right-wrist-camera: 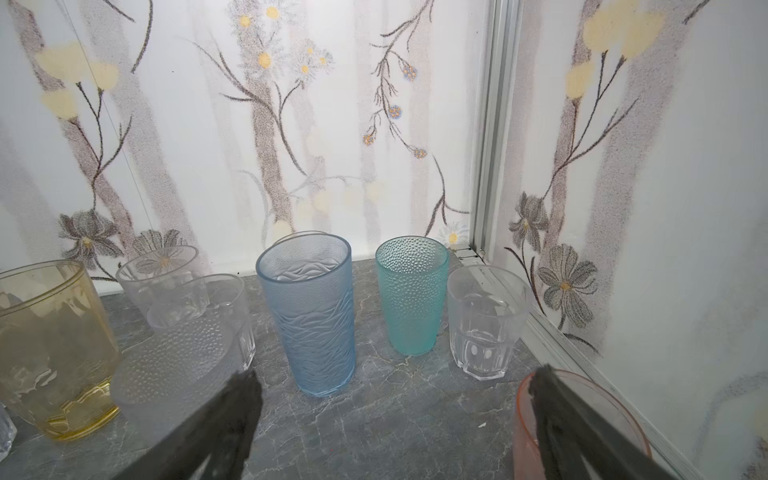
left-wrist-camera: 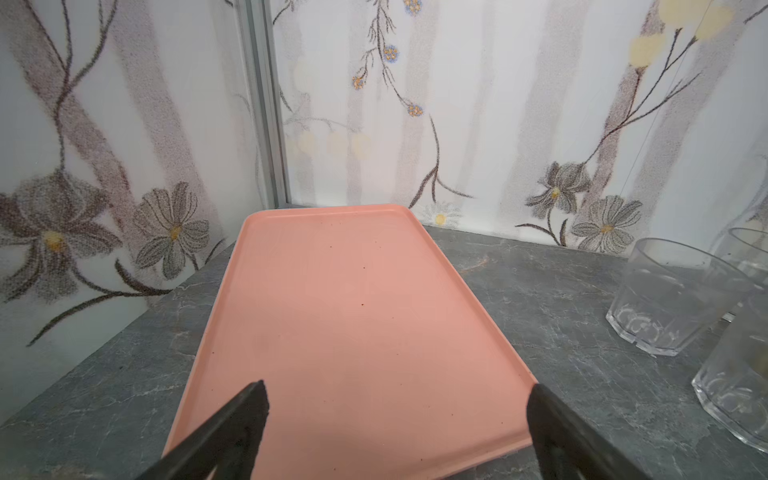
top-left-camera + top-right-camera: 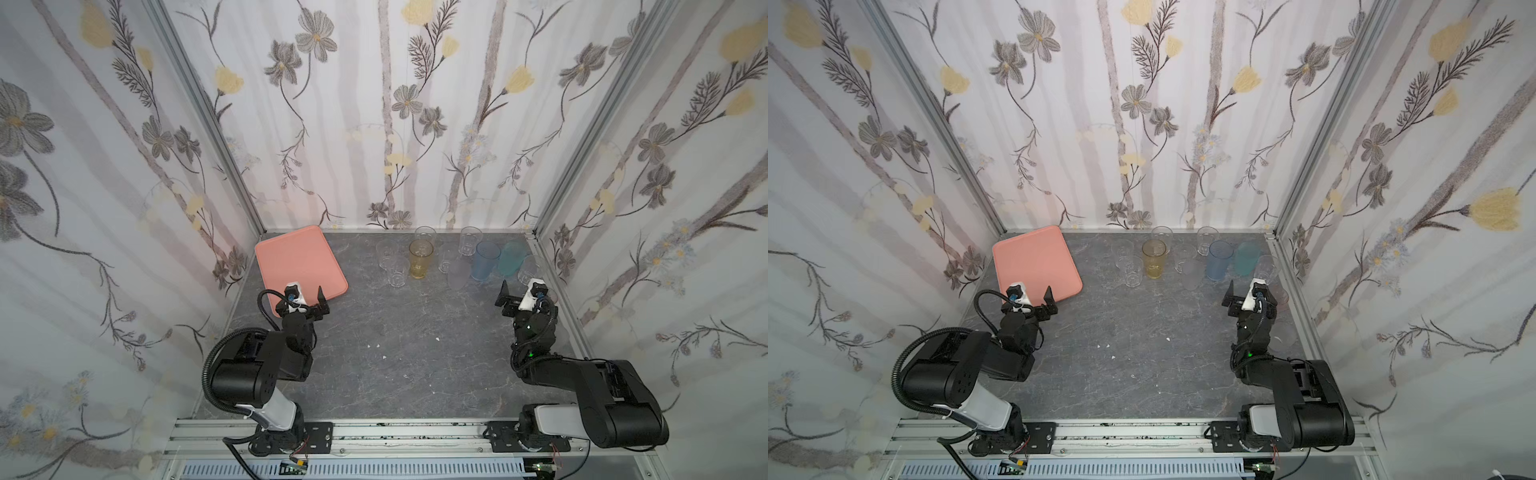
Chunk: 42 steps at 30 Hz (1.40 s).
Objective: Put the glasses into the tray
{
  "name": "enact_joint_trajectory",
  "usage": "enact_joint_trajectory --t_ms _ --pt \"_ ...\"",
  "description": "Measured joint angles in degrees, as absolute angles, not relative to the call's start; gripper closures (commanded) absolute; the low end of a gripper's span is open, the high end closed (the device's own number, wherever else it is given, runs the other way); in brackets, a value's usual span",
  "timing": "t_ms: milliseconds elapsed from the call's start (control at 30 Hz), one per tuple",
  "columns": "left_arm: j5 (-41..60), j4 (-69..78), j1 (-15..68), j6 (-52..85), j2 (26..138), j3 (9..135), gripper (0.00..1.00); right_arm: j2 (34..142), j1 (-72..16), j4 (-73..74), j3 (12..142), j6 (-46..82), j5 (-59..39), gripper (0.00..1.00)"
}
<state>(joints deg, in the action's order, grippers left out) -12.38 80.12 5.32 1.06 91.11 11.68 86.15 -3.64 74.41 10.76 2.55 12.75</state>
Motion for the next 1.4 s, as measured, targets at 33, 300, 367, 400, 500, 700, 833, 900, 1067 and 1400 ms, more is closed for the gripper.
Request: enact_joint_trajectory --t_ms 33,300,367,400,500,700,833,900,1067,1400 --pt "-12.4 80.1 5.3 1.1 91.0 11.5 0.00 86.1 -3.6 74.4 10.8 2.5 12.8 0.00" --pt "-11.7 80.1 5.1 1.0 91.0 11.5 0.00 86.1 -3.6 74.4 10.8 2.5 12.8 0.00" --pt "-11.6 80.1 5.1 1.0 91.0 11.6 0.00 86.1 -3.6 74.4 10.8 2.5 12.8 0.00" --pt "-11.6 80.1 5.1 1.0 91.0 11.6 0.00 86.1 -3.6 74.4 10.8 2.5 12.8 0.00" --pt "-11.6 80.1 5.1 1.1 91.1 11.6 0.00 86.1 -3.6 74.4 10.8 2.5 12.8 0.00" --pt "-12.9 80.1 5.0 1.3 91.1 11.6 0.00 86.1 -3.6 74.4 10.8 2.5 12.8 0.00" --pt "-13.1 80.1 5.0 1.5 91.1 11.6 0.00 86.1 -3.6 74.4 10.8 2.5 12.8 0.00" --pt "-13.3 80.1 5.0 1.5 91.1 11.6 0.00 86.1 -3.6 74.4 10.8 2.5 12.8 0.00" --pt "-13.3 80.1 5.0 1.5 91.1 11.6 0.00 86.1 -3.6 74.4 10.8 2.5 12.8 0.00" --pt "-16.3 80.1 4.9 2.5 91.2 11.8 0.00 86.1 -2.6 74.1 11.2 2.5 11.7 0.00"
